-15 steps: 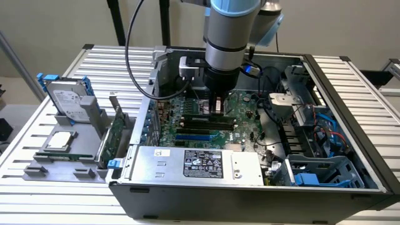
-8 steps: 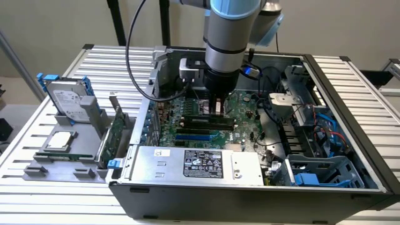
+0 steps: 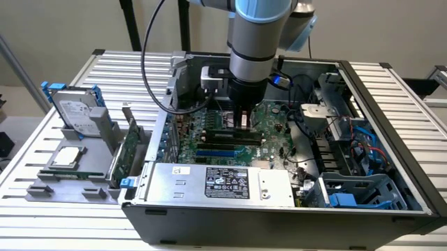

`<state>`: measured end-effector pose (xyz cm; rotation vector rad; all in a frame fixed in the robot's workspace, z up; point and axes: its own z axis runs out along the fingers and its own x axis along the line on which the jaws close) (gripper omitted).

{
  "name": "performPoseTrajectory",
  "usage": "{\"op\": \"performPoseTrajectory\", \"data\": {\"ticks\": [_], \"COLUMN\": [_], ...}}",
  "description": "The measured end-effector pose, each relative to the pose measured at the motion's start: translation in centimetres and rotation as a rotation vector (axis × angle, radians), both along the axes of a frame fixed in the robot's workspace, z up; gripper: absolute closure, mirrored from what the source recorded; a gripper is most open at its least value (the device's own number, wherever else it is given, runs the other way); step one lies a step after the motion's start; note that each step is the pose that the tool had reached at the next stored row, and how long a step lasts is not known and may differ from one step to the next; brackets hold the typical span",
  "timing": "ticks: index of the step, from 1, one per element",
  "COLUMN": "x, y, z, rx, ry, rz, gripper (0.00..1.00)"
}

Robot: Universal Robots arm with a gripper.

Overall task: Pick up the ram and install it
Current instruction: 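Press down the ram until it locks into place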

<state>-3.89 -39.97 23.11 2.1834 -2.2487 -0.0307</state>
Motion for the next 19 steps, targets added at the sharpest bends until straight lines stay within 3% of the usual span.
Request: {"op": "performPoseTrajectory", "data": {"ticks": [19], "x": [0.00], "y": [0.00], "z": [-0.44], "rx": [-0.0017], "ry": [-0.0007], "rz": [0.001], "gripper": [1.00]}}
